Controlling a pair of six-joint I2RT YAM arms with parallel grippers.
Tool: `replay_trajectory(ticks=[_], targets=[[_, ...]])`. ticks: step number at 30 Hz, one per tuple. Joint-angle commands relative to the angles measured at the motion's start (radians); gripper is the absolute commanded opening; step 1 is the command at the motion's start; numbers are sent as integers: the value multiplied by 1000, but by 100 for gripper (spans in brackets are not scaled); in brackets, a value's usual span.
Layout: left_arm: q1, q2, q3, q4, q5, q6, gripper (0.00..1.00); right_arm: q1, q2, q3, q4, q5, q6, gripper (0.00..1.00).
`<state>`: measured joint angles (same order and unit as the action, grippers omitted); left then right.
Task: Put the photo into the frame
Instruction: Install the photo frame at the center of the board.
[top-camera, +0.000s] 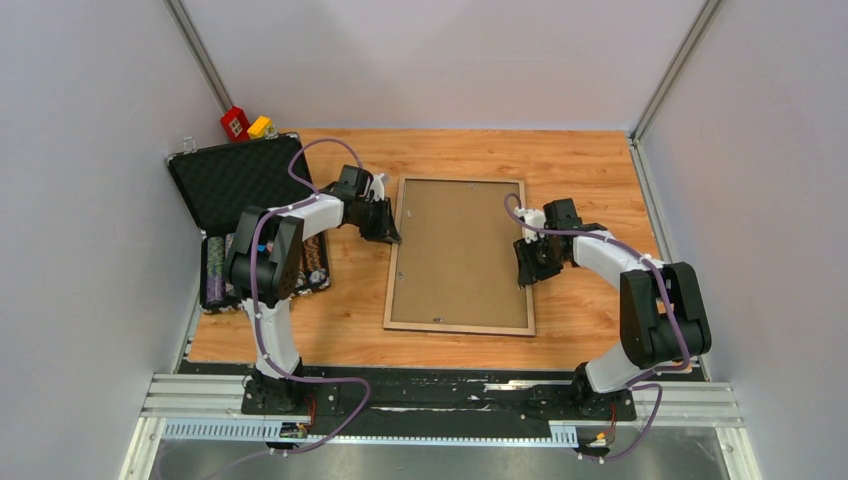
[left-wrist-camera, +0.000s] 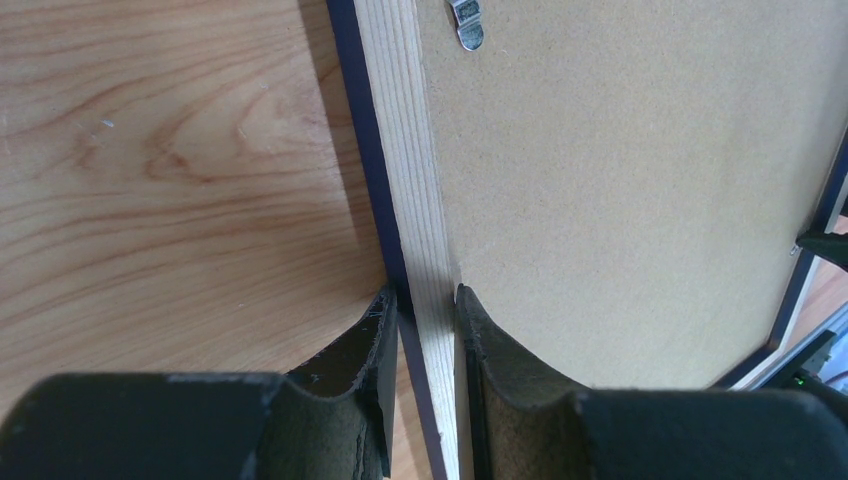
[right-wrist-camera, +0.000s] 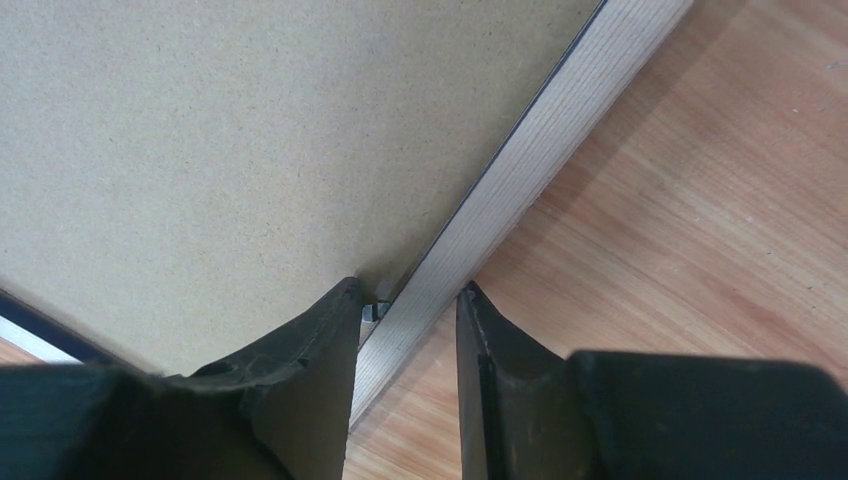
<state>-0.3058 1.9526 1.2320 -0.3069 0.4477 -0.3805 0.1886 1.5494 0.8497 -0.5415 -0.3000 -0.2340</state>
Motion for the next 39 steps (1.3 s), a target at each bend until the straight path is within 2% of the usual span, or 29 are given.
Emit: replay_trajectory(ticks=[1, 16, 21, 30, 36, 39], targets=[[5, 19, -12, 2, 48, 8, 0, 6, -23, 6, 3, -2, -92, 32], [13, 25, -12, 0, 52, 5, 0, 7, -11, 17, -27, -53, -169, 30], [16, 27, -12, -1, 53, 4, 0, 6, 1, 17, -46, -64, -225, 37], [19, 24, -13, -1, 50, 4, 0, 5, 13, 33, -69, -57, -298, 41], [20, 22, -14, -3, 53, 3, 0, -33, 35, 98, -69, -85, -194, 41], [20, 22, -15, -2, 54, 4, 0, -68, 55, 148, -67, -111, -113, 46]])
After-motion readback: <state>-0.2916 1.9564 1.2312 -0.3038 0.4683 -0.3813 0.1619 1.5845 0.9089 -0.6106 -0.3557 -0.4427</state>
